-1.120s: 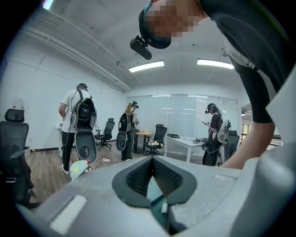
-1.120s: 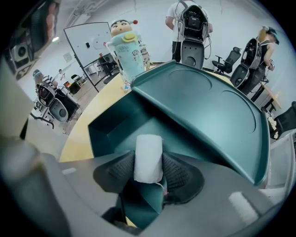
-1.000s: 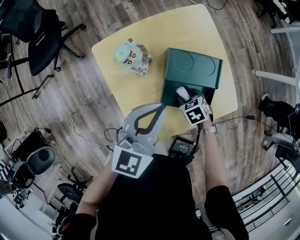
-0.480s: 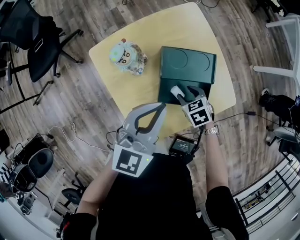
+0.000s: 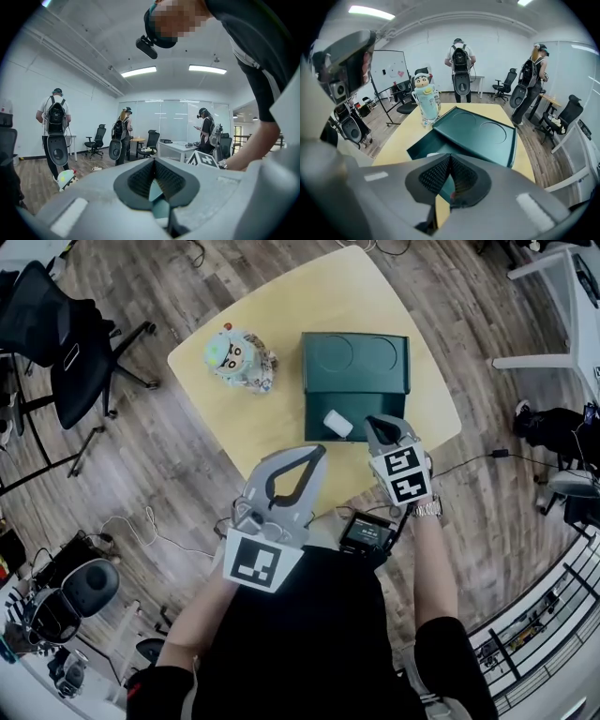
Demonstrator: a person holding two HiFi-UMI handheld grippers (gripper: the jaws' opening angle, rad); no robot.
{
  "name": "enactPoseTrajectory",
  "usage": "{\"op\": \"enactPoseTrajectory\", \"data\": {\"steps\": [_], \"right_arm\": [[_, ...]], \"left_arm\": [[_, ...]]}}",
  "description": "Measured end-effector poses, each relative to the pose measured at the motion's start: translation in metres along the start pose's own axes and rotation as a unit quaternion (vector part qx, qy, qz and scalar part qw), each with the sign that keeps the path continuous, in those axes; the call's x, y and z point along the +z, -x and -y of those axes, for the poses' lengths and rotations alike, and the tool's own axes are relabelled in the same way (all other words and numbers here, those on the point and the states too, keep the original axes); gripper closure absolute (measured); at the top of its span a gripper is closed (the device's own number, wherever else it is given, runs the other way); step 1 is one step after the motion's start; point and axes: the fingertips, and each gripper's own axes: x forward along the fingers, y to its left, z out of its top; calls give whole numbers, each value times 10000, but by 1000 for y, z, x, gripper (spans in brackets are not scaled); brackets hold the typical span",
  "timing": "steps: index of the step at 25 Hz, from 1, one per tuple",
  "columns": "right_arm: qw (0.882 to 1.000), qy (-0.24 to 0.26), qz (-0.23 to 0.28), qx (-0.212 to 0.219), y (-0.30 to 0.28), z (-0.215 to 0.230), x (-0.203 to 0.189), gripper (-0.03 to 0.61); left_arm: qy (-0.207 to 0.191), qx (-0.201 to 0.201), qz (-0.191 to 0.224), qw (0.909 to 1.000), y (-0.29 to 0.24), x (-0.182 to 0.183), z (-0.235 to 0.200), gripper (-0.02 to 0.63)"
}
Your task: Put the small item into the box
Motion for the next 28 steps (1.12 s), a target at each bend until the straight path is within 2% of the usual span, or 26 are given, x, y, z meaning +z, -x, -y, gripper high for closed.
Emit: {"op": "enactPoseTrajectory", "data": {"steps": [4, 12, 21, 28], "right_arm": [[9996, -102, 186, -211, 30, -3, -7, 575], [9913, -759, 687, -826, 111, -16, -20, 575], [9748, -1351, 930, -1514, 166, -50, -46, 575], [9543, -1816, 1286, -1994, 212, -82, -54, 575]], "left_arm": [[-19, -298, 51, 9995, 6, -2, 11, 612], [-203, -1115, 268, 9932, 19, 12, 32, 612], [-365, -1558, 324, 9866, 46, 19, 33, 612], [-462, -1871, 415, 9804, 55, 24, 33, 612]]}}
